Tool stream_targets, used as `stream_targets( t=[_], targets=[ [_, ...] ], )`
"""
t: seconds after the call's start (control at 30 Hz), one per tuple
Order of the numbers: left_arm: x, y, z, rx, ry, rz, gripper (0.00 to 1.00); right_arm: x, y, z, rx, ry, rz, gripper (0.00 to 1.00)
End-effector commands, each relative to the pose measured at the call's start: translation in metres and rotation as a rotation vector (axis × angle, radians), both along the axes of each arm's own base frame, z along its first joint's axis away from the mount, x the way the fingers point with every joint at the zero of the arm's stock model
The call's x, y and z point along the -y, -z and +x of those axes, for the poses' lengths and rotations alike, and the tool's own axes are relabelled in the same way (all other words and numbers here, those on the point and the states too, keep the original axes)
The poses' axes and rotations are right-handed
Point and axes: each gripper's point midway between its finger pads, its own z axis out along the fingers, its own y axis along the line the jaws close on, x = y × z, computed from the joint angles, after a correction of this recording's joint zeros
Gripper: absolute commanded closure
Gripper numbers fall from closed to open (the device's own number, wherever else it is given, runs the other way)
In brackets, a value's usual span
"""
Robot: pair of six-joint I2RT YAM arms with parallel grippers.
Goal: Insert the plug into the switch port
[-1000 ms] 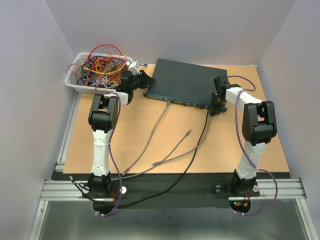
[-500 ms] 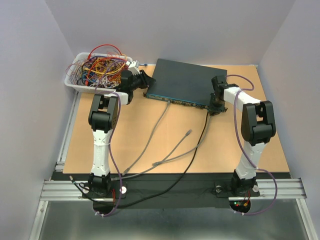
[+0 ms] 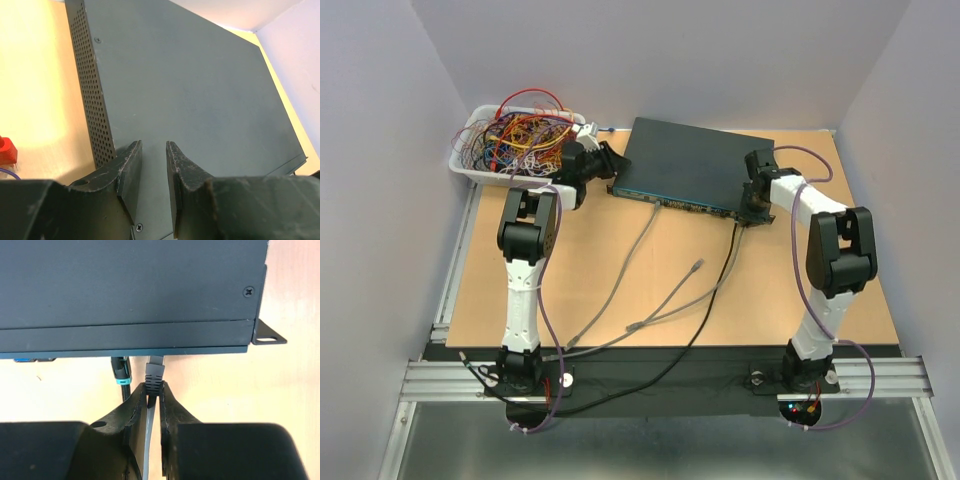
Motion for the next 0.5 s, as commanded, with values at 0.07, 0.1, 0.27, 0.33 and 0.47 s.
stream_targets(
  t=[0.07,0.1,0.27,0.33,0.47],
  targets=[
    [0.001,-0.017,0.003,0.059,0.015,-0.013,0.63,-0.007,-0.034,0.025,0.170,-0.006,0.016,1.00],
    [0.001,-0.018,0.003,0.061,0.015,-0.014,0.63,-0.006,-0.032,0.025,0.167,-0.003,0.016,0.99],
    [0.000,-0.017,0.003,0.061,0.014,-0.014,0.63,-0.008,-0.011,0.018,0.124,-0.008,0.021,1.00],
    [0.000,-0.017,0.003,0.061,0.012,-0.013,0.63,-0.007,-0.001,0.013,0.101,-0.007,0.016,1.00],
    [0.001,-0.018,0.003,0.063,0.015,-0.015,0.63,-0.006,0.006,0.011,0.097,-0.005,0.014,1.00]
  ],
)
